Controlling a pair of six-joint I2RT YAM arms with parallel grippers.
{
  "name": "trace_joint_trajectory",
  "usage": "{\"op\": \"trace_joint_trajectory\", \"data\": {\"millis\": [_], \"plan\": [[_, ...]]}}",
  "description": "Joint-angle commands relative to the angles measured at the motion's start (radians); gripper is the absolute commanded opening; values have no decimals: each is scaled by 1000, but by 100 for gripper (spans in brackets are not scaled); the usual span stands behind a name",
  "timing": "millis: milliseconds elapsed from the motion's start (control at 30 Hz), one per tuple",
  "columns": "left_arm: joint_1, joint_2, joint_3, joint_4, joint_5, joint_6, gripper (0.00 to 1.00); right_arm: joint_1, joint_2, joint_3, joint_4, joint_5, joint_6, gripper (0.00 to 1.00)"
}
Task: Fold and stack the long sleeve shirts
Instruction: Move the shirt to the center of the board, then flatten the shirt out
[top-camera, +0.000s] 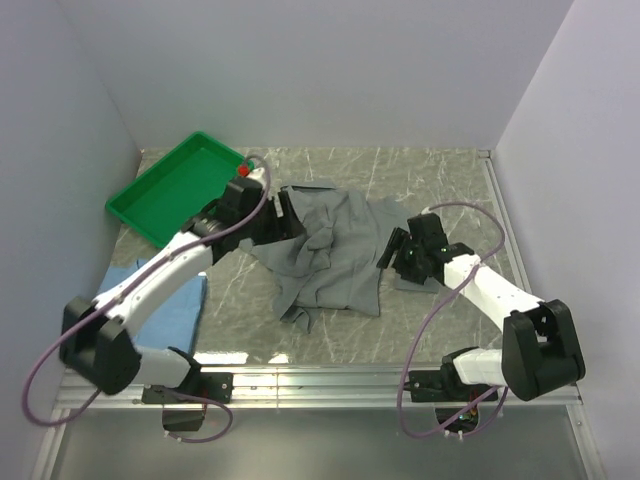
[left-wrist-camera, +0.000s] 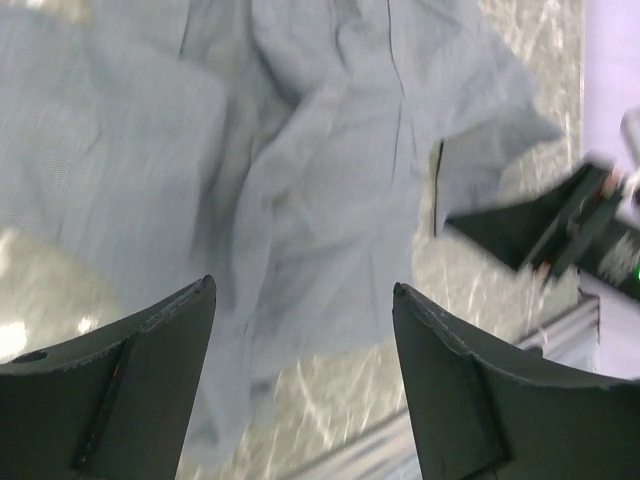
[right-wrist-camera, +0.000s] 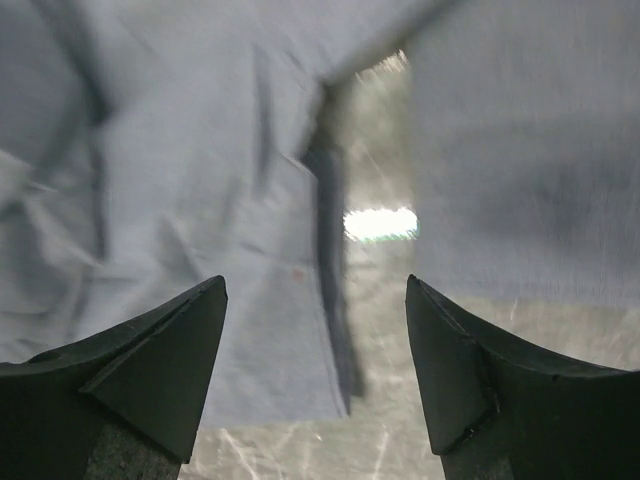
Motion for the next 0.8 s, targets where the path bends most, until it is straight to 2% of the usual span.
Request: {"op": "trace_joint_trajectory", "data": {"millis": [0,167,367,433,467,533,567,633,667,733,767], "plan": [[-22,160,104,42,-19,23,77,0,-30,-54,80,-48,59,79],[-79,411,288,24,-75,59,74,0,-13,-111,137,-122,93,79],[-120,600,413,-3,-112,80,70,0,25,-148,168,-176,105,79],[-132,627,430,-12,-165,86,67,1,48,-151,168,-202,90,79],[-134,637,440,-15,-176,92,60,4,59,-148,165,-209,85,79],[-135,664,448,-27,-203,92,51,11,88,-146,166,-231,74,79],[-134,670,448,-26,-213,95,39,12,97,-148,172,-240,73,78],[-134,665,436,-21,-231,97,28,20,126,-148,177,-262,65,75],[-134,658,424,-12,-254,100,17,24,135,-148,180,-268,62,72],[-129,648,413,-9,-273,103,6,32,160,-145,181,-288,56,67],[-128,645,401,-6,-289,105,3,35,166,-143,188,-295,53,60]]}}
